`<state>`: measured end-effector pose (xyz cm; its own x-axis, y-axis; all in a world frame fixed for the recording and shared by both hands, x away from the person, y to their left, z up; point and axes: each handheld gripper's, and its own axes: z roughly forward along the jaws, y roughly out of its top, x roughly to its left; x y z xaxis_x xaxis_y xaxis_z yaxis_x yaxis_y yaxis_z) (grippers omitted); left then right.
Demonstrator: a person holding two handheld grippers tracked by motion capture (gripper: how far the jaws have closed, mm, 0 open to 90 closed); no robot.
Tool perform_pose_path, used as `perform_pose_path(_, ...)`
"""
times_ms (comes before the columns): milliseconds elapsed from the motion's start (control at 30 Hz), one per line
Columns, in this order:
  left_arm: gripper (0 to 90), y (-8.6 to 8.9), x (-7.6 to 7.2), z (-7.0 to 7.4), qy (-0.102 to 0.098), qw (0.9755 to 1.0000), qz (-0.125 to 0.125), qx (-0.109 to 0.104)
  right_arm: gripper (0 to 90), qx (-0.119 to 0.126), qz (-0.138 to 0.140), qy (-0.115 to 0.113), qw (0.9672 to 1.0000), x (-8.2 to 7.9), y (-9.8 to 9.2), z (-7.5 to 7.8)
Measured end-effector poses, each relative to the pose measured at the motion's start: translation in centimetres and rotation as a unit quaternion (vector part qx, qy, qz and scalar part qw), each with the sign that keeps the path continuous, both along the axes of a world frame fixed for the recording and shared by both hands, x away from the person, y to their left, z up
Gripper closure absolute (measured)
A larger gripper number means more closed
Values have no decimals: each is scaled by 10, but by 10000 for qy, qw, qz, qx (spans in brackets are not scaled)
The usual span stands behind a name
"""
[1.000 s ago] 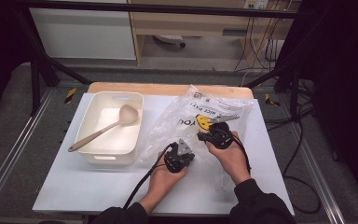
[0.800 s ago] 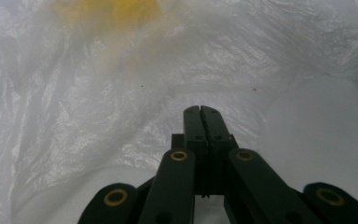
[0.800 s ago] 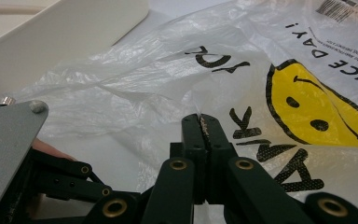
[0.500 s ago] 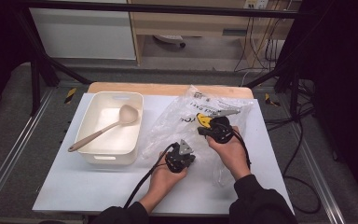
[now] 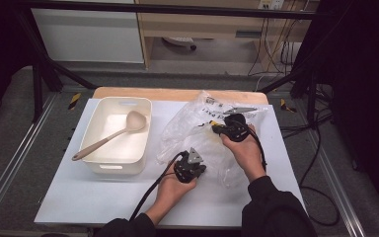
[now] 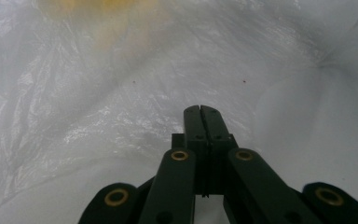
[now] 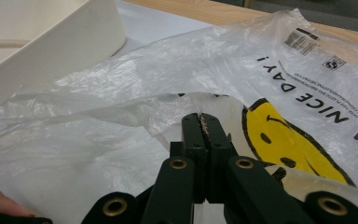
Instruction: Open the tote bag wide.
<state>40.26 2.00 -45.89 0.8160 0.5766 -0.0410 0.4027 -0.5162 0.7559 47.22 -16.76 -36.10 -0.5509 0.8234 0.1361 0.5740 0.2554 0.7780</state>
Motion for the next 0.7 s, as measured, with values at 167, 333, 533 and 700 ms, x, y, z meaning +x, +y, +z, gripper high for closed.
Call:
perform_pose_path(167, 900, 2, 1, 0, 57, 10000, -55, -35, 900, 51, -74, -66, 9999, 5, -4, 4)
perform_pose_path(333, 900, 4, 3, 0, 105, 9999, -113, -48, 900, 59, -90, -128, 9999, 7, -5, 11)
perform_pose_path(533, 900, 6, 5, 1, 151, 9997, -216, -10, 900, 65, -87, -231, 9997, 7, -4, 25)
perform_pose_path(700, 900, 6, 5, 1, 173, 9996, -212, -43, 900, 96, -102, -360, 9993, 7, -5, 39)
